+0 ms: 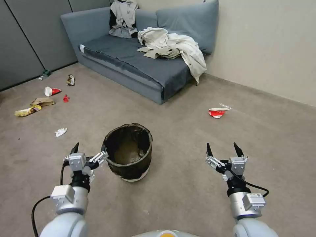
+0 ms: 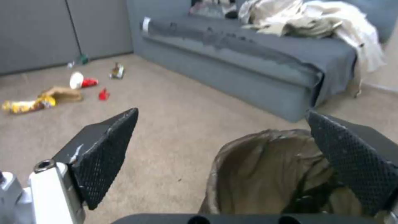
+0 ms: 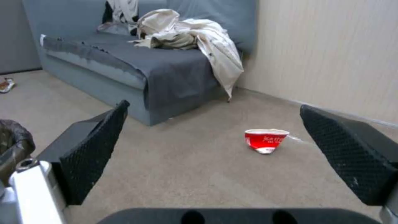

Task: Pick up the trash can from the floor.

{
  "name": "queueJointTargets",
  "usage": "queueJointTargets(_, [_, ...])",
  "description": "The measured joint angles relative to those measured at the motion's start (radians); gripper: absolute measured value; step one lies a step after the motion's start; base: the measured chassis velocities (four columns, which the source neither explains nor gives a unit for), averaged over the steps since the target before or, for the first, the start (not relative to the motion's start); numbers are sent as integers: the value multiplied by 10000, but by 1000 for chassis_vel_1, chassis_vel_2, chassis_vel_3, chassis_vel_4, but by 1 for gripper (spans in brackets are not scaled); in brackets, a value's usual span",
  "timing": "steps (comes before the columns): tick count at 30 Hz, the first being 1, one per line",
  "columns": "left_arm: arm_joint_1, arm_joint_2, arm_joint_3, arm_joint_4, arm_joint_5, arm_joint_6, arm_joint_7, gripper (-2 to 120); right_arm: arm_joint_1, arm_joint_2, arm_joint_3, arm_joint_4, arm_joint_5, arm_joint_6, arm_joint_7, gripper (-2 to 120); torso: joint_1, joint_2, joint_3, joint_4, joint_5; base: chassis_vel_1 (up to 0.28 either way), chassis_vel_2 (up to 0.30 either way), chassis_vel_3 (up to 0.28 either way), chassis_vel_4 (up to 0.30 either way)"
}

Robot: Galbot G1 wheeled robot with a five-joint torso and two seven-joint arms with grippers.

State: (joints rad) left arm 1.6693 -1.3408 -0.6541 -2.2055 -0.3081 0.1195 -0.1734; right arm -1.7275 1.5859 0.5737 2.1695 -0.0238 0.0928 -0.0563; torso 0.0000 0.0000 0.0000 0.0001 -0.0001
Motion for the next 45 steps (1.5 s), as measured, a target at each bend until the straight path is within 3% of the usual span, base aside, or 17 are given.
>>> queueJointTargets(2, [-522, 381, 4, 293, -567, 628, -198, 100, 7, -19, 0, -44, -2, -14, 4, 100, 0, 0, 0, 1, -1, 0, 0, 0, 0])
queueJointTargets(4, [-596, 432, 8, 334, -654, 719, -228, 100, 7, -23, 0, -48, -3, -17, 4, 100, 0, 0, 0, 0, -1, 0, 0, 0, 0])
queueJointTargets(6, [-1435, 897, 141, 758, -1386, 1544, -408, 100, 93, -108, 6, -139, -104, -117, 20, 100, 1, 0, 0, -2, -2, 0, 0, 0, 0])
queueJointTargets(7, [-1435, 897, 141, 758, -1386, 1544, -408, 100, 93, -108, 6, -139, -104, -117, 20, 100, 1, 0, 0, -2, -2, 0, 0, 0, 0])
queueJointTargets(11, [-2636, 1430, 459, 1568, -1960, 2540, -451, 100, 210, -355, 28, -189, -216, -380, 92, 100, 1, 0, 1, 0, 0, 0, 0, 0, 0])
queueJointTargets(24, [-3817, 1820, 970, 2676, -3204, 4979, -631, 100, 307, -446, -35, -480, -296, -525, 156, 100, 0, 0, 0, -1, 1, 0, 0, 0, 0])
queueJointTargets(28, [-3968, 1877, 1143, 2889, -3285, 5441, -651, 100, 299, -357, -33, -555, -357, -424, 156, 100, 0, 0, 0, 0, 1, 0, 0, 0, 0])
queueJointTargets(45, [-4538, 1850, 1782, 3789, -3458, 5711, -1340, 99, 263, -289, 18, -572, -411, -366, 163, 100, 0, 0, 0, -1, 1, 0, 0, 0, 0])
